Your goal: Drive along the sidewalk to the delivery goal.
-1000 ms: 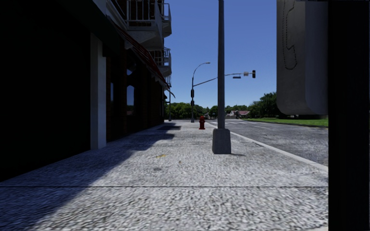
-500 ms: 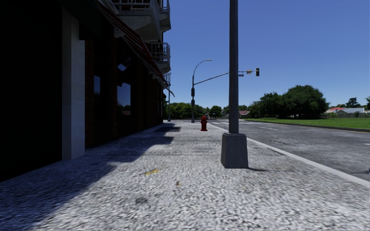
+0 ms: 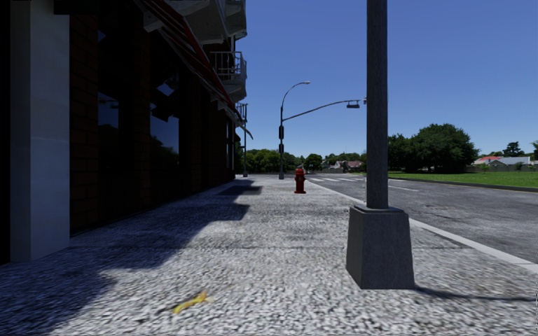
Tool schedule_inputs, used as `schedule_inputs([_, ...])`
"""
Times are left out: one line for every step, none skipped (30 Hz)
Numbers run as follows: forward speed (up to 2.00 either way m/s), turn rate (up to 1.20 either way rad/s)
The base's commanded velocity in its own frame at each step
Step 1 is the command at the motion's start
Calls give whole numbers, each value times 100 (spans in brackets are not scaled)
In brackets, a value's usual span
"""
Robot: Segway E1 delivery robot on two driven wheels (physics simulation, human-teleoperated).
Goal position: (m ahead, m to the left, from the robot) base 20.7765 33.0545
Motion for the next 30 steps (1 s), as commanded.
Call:
schedule_inputs([200,0])
schedule_inputs([200,0])
schedule_inputs([200,0])
schedule_inputs([200,0])
schedule_inputs([200,0])
schedule_inputs([200,0])
schedule_inputs([200,0])
schedule_inputs([200,0])
schedule_inputs([200,0])
schedule_inputs([200,0])
schedule_inputs([200,0])
schedule_inputs([200,0])
schedule_inputs([200,0])
schedule_inputs([200,0])
schedule_inputs([200,0])
schedule_inputs([200,0])
schedule_inputs([200,0])
schedule_inputs([200,0])
schedule_inputs([200,0])
schedule_inputs([200,0])
schedule_inputs([200,0])
schedule_inputs([200,0])
schedule_inputs([200,0])
schedule_inputs([200,0])
schedule_inputs([200,0])
schedule_inputs([200,0])
schedule_inputs([200,0])
schedule_inputs([200,0])
schedule_inputs([200,0])
schedule_inputs([200,0])
